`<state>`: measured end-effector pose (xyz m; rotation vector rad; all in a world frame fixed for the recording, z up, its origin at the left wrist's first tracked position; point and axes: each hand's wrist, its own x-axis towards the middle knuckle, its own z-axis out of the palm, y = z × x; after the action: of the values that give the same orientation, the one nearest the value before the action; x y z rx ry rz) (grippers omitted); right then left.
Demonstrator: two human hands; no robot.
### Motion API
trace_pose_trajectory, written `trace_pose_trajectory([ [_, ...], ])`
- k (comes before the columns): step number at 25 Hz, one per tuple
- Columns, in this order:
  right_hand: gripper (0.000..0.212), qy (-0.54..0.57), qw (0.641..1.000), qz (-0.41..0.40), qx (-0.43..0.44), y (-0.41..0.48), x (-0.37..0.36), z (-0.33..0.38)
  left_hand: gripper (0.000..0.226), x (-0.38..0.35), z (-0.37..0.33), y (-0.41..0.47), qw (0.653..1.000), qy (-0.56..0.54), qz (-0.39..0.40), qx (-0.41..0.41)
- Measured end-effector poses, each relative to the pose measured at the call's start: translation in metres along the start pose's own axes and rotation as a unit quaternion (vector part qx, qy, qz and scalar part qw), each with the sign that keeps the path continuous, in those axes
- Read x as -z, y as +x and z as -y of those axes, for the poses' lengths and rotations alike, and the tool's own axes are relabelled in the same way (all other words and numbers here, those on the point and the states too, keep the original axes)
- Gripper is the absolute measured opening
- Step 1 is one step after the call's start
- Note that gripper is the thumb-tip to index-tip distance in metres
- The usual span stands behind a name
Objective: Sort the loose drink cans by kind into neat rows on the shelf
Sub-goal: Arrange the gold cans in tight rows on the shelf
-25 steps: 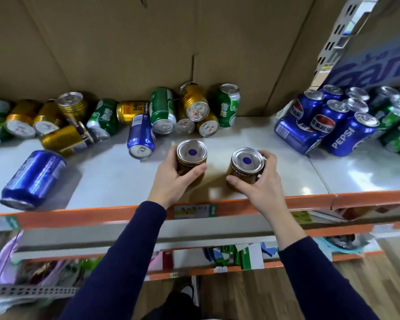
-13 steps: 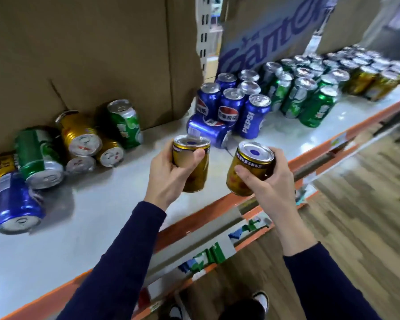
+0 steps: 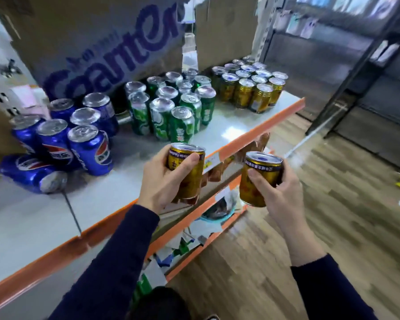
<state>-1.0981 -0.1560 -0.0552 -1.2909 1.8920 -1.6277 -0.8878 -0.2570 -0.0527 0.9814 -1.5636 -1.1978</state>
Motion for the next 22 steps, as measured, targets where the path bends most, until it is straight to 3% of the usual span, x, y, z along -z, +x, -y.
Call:
trace_pose_trajectory([
  [7,0.057,-0.004,1.000,0.008,-0.029,0.098,0.050,-0.073,0.028,-0.106,0.016,0.085,1.000,0.020,-0.014,-0.003],
  [14,0.059,0.011,0.999,0.034,0.005,0.250,0.071,-0.108,0.054,-0.194,0.034,0.217,0.996,0.023,-0.089,-0.015],
  [22,0.054,0.040,0.992,0.082,0.090,0.391,0.062,-0.111,0.062,-0.225,0.060,0.311,0.965,0.176,-0.186,0.057],
])
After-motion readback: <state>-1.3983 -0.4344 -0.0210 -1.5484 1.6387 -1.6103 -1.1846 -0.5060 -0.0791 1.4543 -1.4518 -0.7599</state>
